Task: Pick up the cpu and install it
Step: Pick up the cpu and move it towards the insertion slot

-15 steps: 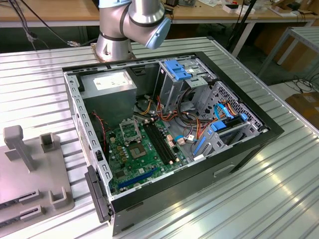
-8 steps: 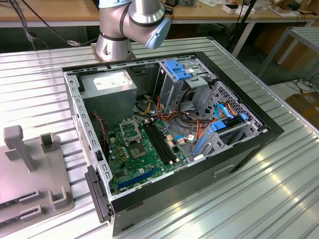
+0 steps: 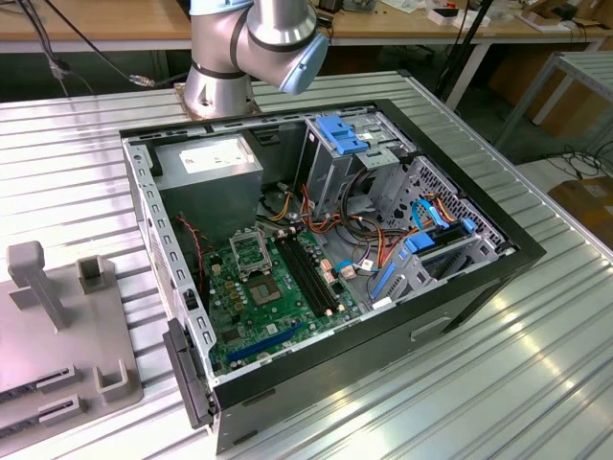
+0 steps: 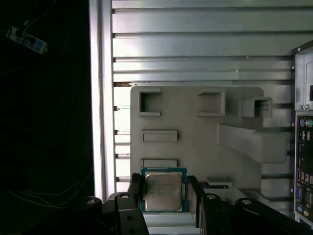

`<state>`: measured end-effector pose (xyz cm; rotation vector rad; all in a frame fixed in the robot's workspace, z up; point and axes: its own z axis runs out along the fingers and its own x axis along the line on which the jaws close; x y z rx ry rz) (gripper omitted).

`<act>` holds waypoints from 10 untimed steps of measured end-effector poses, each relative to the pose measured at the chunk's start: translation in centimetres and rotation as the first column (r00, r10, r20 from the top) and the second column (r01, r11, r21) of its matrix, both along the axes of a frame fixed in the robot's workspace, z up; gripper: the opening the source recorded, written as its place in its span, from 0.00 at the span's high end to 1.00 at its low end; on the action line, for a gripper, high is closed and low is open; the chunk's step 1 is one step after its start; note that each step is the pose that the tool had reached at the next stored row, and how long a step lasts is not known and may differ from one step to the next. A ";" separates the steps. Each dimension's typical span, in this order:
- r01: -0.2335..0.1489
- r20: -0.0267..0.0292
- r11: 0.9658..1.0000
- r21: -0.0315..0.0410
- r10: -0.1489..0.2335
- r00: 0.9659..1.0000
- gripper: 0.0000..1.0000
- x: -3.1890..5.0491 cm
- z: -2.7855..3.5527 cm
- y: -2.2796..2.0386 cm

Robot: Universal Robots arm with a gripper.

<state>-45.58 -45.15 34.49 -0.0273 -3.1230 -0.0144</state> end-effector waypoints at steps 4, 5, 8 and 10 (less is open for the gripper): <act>0.000 0.000 1.000 0.000 0.000 1.000 0.53 0.00 0.30 0.00; 0.000 0.000 1.000 0.000 0.000 1.000 0.53 0.00 0.37 0.00; 0.000 0.000 1.000 0.000 0.000 1.000 0.53 0.00 0.53 0.00; 0.000 0.000 1.000 0.000 0.000 1.000 0.53 0.00 0.56 0.00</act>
